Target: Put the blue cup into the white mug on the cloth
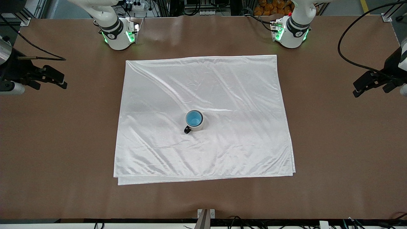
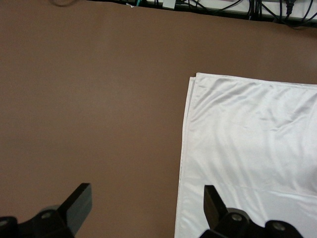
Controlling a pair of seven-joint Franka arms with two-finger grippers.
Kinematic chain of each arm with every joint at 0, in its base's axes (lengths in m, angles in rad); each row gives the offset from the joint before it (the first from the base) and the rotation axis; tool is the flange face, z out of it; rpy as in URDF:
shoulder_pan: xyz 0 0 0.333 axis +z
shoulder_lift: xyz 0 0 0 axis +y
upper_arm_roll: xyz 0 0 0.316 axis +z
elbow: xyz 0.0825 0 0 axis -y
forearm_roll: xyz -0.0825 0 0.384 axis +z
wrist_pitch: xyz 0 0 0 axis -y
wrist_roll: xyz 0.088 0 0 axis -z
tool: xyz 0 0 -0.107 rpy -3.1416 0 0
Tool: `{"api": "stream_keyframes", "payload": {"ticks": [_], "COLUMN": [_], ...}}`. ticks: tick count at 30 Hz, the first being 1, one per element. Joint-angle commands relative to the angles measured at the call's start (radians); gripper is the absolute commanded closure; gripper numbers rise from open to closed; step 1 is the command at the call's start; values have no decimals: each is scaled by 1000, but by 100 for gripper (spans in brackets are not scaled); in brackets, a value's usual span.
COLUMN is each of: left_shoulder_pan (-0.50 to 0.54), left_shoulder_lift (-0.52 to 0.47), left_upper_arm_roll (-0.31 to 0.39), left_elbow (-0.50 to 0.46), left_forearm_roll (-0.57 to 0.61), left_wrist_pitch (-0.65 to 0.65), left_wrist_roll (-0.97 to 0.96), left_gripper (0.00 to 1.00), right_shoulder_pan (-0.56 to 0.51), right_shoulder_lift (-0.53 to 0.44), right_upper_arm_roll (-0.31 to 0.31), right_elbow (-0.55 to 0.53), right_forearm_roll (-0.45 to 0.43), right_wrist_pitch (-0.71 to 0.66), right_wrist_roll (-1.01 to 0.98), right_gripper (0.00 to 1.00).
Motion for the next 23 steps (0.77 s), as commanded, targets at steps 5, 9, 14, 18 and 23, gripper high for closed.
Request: {"api": "stream_keyframes", "payload": {"ticks": [5, 9, 14, 18, 23], "left_shoulder_pan": [-8, -8, -9, -9, -9], "left_shoulder_lift": [-24, -24, -25, -27, -27], "left_upper_arm_roll": [14, 14, 11, 9, 6], "left_elbow": [-19, -8, -5, -5, 3], "left_forearm_roll": [-23, -25, -25, -25, -25], "left_wrist_pitch": [12, 10, 4, -3, -19], "left_wrist_roll": [23, 19, 19, 19, 19], "left_gripper": [0, 0, 0, 0, 0], "right_shoulder_pan": [1, -4, -5, -2, -2], "right_shoulder_lift": [-13, 1, 9, 10, 9], "right_upper_arm_roll": [1, 3, 3, 3, 3], "right_elbow": [-17, -17, -17, -22, -22], "right_forearm_roll": [0, 0, 2, 0, 0], "right_wrist_pitch": [3, 1, -5, -8, -7], "right_wrist_roll": [-7, -4, -4, -4, -4], "right_gripper": [0, 0, 0, 0, 0]}}
